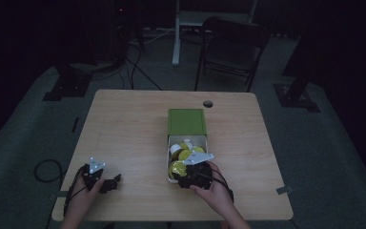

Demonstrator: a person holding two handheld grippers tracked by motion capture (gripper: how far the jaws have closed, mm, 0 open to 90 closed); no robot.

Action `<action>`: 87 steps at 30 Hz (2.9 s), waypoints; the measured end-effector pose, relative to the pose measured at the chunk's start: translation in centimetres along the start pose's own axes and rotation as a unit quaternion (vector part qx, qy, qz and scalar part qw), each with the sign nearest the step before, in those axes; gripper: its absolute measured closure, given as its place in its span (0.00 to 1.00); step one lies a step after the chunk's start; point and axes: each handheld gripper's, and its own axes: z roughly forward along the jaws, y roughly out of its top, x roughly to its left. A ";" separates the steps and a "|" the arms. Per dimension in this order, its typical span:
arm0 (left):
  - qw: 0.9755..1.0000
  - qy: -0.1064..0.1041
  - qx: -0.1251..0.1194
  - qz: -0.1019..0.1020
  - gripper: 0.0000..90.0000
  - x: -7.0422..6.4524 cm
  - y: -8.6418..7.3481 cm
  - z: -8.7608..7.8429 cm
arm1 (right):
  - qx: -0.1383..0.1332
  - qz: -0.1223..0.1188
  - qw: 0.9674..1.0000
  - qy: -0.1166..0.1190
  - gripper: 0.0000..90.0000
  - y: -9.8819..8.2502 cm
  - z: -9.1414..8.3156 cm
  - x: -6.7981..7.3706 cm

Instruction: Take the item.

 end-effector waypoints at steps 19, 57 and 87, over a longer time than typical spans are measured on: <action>1.000 0.000 0.000 0.000 0.10 0.0 0.0 0.0 | -0.030 0.009 0.999 -0.030 0.44 1.1 -3.0 -2.5; 1.000 0.000 0.000 0.000 0.10 0.0 0.0 0.0 | -0.070 0.080 0.986 -0.131 0.44 -3.1 -9.1 -9.0; 1.000 0.000 0.000 -0.001 0.10 0.0 0.0 0.0 | -0.007 0.152 0.969 -0.193 0.44 -11.6 -8.5 -14.3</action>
